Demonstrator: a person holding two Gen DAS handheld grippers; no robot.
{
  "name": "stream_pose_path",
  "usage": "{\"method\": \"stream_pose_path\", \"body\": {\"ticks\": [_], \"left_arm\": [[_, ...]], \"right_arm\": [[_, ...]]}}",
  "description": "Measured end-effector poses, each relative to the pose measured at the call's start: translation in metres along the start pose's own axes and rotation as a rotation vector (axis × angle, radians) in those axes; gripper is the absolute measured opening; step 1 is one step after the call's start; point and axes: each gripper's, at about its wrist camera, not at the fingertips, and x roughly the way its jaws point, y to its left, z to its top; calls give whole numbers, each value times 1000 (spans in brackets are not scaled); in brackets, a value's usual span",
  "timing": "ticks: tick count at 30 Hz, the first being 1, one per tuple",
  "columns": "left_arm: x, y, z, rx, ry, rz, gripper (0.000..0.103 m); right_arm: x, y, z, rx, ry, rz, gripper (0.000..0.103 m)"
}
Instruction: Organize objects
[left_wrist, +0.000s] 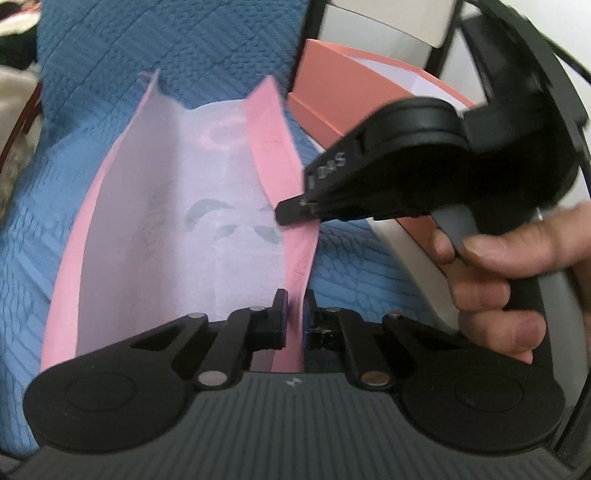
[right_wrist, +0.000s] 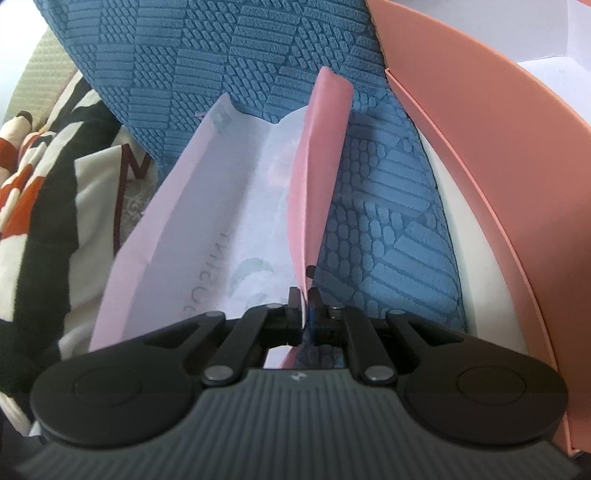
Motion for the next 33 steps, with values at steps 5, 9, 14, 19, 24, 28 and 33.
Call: {"method": "stream_pose_path", "body": {"ticks": [5,9,14,19,24,28,33], "left_arm": [[0,37,5,-207,26,-92,5],[5,62,5,-351,46,-151,5],[11,80,0,-482,75,-176,5],[17,95,-6,-594,91,-210,5],[18,102,-8,-670,96,-240,5],[17,101,-8,-666,91,-231,5],[14,101,-2,-654,65,-193,5]], "right_arm": [[-5,5,2,-32,-36,16,12],[-13,10,3,-50,-88,48,12],[-14,15,3,-49,-105,112,12],[-8,25,0,-80,-100,118,12],[4,35,-3,-133,-83,112,12],[15,40,-6,-160,-55,94,11],[23,40,-11,-172,-30,75,10]]}}
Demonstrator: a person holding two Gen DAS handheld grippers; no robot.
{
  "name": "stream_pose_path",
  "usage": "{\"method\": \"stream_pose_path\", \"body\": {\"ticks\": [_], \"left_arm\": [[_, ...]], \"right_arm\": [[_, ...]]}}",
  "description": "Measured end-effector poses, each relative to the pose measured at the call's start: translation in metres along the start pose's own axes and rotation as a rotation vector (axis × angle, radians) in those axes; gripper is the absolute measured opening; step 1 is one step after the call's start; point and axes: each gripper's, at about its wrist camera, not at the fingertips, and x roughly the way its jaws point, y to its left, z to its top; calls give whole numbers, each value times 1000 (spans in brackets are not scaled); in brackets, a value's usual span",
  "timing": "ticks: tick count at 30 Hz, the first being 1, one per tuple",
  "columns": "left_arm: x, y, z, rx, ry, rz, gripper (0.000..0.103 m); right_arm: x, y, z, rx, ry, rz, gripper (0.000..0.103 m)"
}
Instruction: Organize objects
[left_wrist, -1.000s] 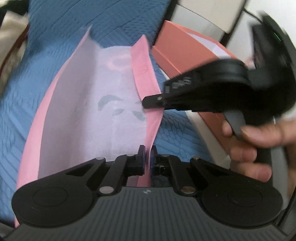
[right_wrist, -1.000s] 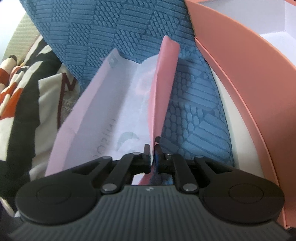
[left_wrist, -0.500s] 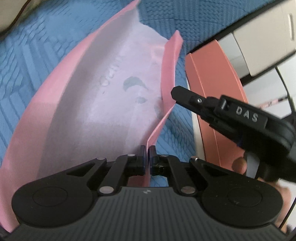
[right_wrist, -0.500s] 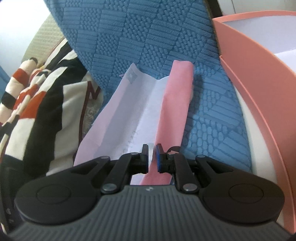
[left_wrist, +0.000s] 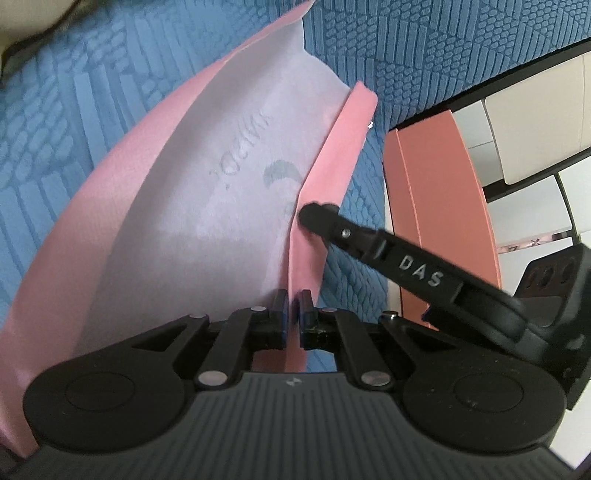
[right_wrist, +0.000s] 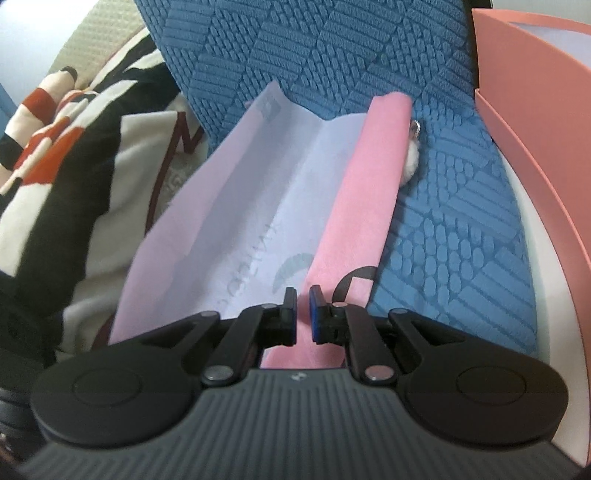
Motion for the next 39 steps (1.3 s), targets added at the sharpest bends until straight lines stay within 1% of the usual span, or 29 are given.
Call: {"method": "stream_pose_path", "body": {"ticks": [3,6,8,10,11,12,16,20,22,25,27,29,30,32,37,39], "left_arm": [[-8,-2,0,23,-32,28,6],[-22,-7,1,70,-95,54,6],[-32,-8,0,87,-133,40,6],[-37,-11,0,109,-148,17,6],[-37,-13,-1,126,-147,11,6],[-36,-16,-3,146,-139,20,6],[-21,-25,-6,213,-91,100,6],[-12,-23,-8,241,-65,162,6],[-11,-22,-8,239,-66,160,6],[-12,-22,-9,245,-66,166,6],[-12,-22,-9,246,-66,168,6],[-12,-22,-9,245,-66,169,6],[-12,-23,-9,244,-66,169,6],[-13,-22,-8,242,-66,168,6],[-11,-23,-8,230,-66,166,5],[-10,-24,-7,229,-66,167,5]], "right_arm": [[4,-3,-2,8,10,-7,7],[5,-4,-1,8,7,-7,6],[5,-6,-1,18,9,-1,6],[5,-6,0,18,12,2,5],[5,-6,0,17,13,1,5],[5,-6,0,18,14,2,6],[5,-6,0,19,14,1,5],[5,0,0,-38,15,-23,6],[4,0,2,-45,12,-32,12],[1,-2,10,-47,-14,-51,12],[-1,-8,19,-32,-35,-55,16],[-3,-15,26,-10,-56,-65,45],[-3,-19,31,2,-69,-69,47],[-1,-27,38,23,-80,-74,48],[7,-46,51,100,-97,-39,48],[13,-52,55,120,-90,-25,48]]}}
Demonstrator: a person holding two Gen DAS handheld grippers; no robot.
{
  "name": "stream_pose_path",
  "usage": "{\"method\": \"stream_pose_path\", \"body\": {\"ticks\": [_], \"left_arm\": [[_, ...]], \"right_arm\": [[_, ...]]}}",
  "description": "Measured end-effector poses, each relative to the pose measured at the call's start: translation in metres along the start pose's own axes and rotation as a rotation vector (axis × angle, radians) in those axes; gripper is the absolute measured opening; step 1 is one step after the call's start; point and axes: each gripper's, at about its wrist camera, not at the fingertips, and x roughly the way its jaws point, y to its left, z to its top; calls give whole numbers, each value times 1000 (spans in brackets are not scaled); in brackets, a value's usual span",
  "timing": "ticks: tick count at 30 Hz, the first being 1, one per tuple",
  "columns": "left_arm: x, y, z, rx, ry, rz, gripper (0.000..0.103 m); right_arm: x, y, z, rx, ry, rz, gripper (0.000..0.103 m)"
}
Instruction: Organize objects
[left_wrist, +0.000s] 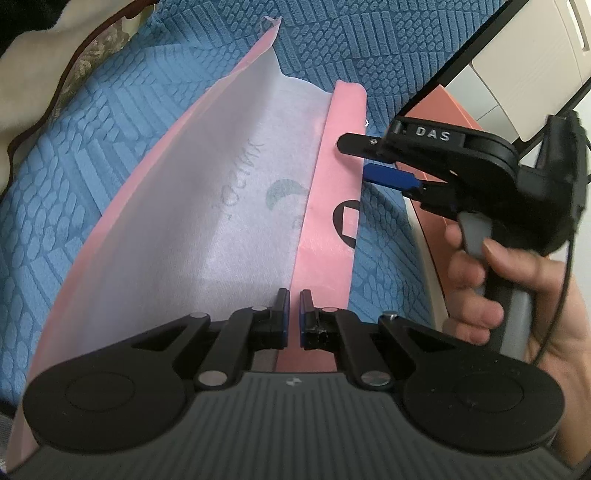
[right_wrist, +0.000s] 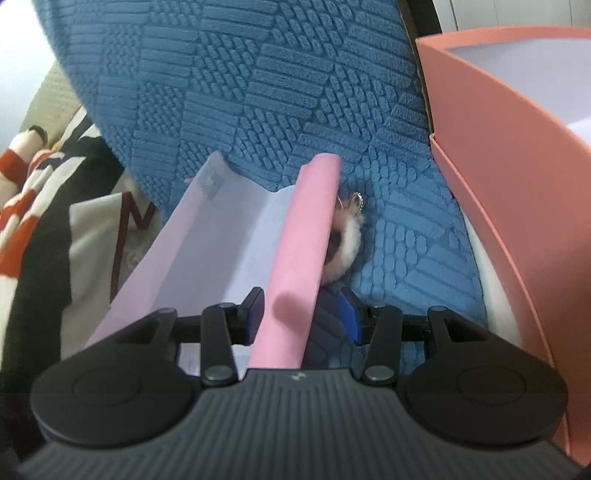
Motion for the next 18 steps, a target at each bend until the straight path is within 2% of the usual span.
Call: {"method": "stream_pose_path", "body": {"ticks": [4,7,9,11,13,18], "left_arm": [[0,0,0,3,0,2,6],[0,1,1,-10,5,0,6],[0,5,2,-46,11,-13,5],[0,8,2,-64,16,-23,5],[-1,8,2,-60,14,-22,5],[-2,4,1,-43,9,-12,6]], "right_arm": [[8,-5,0,40,22,35,47],[7,-3,-9,66,47,77,42],[4,-2,-15,76,57,101,37],[2,0,-21,90,71,129,25],[-2,0,-30,100,91,147,19],[-11,6,-48,120,131,174,12]]}}
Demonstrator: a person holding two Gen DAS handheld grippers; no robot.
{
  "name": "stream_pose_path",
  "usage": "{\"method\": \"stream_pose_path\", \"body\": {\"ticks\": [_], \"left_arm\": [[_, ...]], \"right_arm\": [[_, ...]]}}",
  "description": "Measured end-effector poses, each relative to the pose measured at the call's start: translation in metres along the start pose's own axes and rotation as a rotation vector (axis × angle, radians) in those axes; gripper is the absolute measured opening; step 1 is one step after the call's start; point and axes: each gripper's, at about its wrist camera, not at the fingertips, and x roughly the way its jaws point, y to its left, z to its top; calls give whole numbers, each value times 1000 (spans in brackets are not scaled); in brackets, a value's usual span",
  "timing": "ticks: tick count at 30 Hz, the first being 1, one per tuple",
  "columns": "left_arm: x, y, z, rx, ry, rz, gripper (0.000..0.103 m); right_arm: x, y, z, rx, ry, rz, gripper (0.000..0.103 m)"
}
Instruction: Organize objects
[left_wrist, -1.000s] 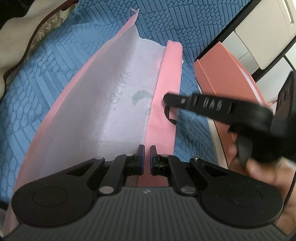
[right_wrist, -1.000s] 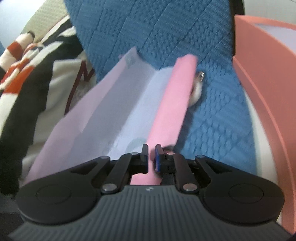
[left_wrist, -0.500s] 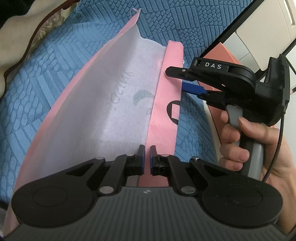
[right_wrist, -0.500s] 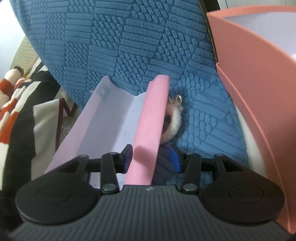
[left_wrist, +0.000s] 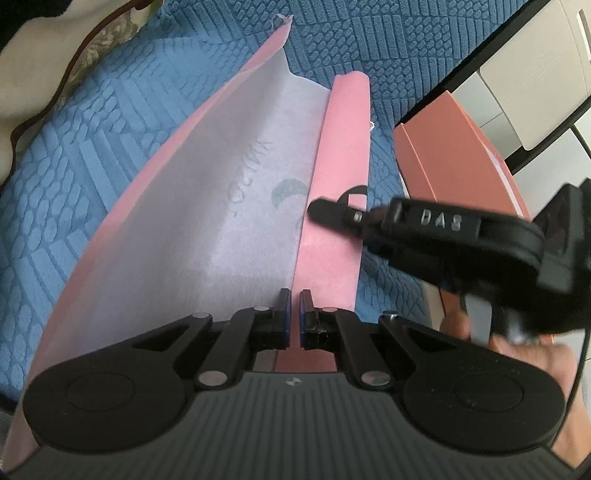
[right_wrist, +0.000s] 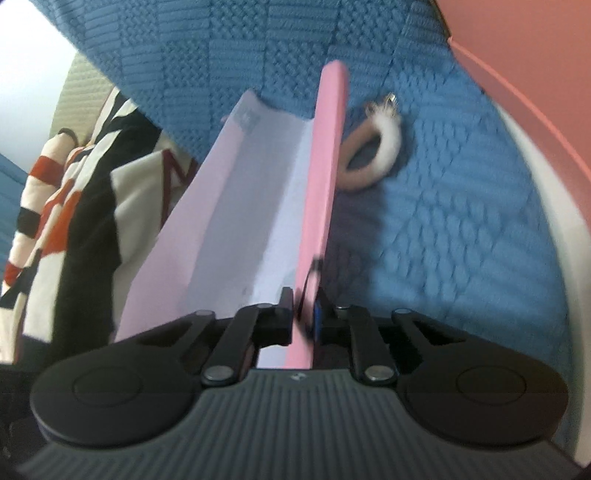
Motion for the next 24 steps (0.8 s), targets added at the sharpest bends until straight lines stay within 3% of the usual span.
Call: {"method": "stream_pose_path", "body": {"ticks": [1,12,14,16,21,24], "left_arm": [[0,1,0,-5,0,-2,6],[-13,0,-4,15,-41,-10,7],[-16,-1,-5,24,-47,-17,16],[-20,-2,-6,30,-60,-17,31],[-25,-9,-8,68,-83,-5,49],[-25,-16,-10,93,-94,-6,52]], "right_arm": [[-1,2,-3,-5,9,0,6],[-8,13,-9,-8,-1,-35,5],[-8,15,-9,-21,-5,-32,5],[-8,16,-9,-28,4,-43,5],[-6,15,-9,-22,15,-40,5],[-6,15,-7,-19,18,-40,5]]}}
